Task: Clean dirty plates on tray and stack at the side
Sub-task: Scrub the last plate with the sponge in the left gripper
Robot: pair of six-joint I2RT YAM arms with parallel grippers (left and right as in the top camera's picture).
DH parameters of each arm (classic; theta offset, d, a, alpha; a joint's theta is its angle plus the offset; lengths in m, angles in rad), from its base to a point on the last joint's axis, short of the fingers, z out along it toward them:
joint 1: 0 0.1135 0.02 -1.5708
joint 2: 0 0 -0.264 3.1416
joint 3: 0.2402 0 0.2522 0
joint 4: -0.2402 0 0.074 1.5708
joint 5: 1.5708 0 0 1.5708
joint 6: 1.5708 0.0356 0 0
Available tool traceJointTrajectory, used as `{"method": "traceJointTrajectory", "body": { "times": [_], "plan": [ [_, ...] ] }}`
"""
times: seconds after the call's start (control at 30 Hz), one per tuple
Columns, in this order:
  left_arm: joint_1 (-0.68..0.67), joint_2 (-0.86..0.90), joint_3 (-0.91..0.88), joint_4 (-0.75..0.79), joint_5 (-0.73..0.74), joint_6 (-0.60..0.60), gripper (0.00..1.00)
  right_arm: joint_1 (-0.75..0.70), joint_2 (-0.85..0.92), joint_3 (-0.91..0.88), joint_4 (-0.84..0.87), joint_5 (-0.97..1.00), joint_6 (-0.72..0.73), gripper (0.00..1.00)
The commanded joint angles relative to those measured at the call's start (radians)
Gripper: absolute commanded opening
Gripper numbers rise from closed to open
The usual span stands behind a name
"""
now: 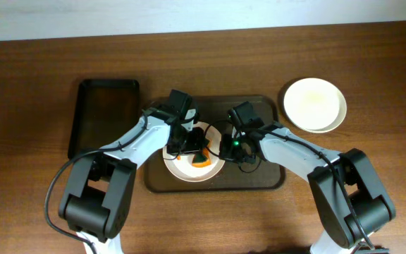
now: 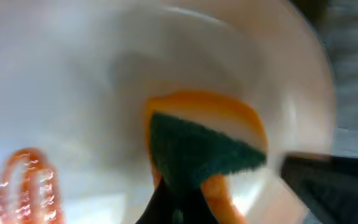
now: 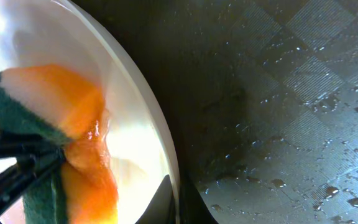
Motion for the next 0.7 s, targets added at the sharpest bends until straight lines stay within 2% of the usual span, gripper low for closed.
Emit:
{"method": "traceJointTrajectory", "body": {
  "times": [0.0,0.1,0.23,0.27,0.43,0.47,0.6,0.67],
  "plan": [
    [0.001,0.074,-0.015,-0.099,-0.61,-0.009,0.0,0.011,0.019,-0.008,-0.01,0.014,-0.037,0.04],
    [0.001,0.071,0.005,-0.158,-0.78,-0.013,0.0,0.011,0.019,-0.008,-0.01,0.014,-0.037,0.04],
    [0.0,0.019,0.062,-0.229,-0.929,-0.102,0.0,0.011,0.019,-0.008,-0.012,0.014,-0.045,0.04],
    [0.0,-0.001,0.077,-0.235,-0.928,-0.102,0.0,0.011,0.019,-0.008,-0.012,0.014,-0.045,0.04],
    [0.001,-0.19,0.115,-0.239,-0.742,-0.101,0.0,0.011,0.019,-0.008,-0.02,0.041,-0.046,0.04],
    [0.001,-0.232,0.115,-0.239,-0.661,-0.097,0.0,0.011,0.019,-0.008,-0.02,0.04,-0.063,0.04],
    [0.0,-0.231,0.083,-0.213,-0.378,-0.067,0.0,0.011,0.019,-0.008,-0.02,0.039,-0.067,0.04],
    [0.0,-0.22,0.052,-0.171,-0.296,-0.059,0.0,0.011,0.019,-0.008,-0.02,0.036,-0.066,0.04]
  ]
}}
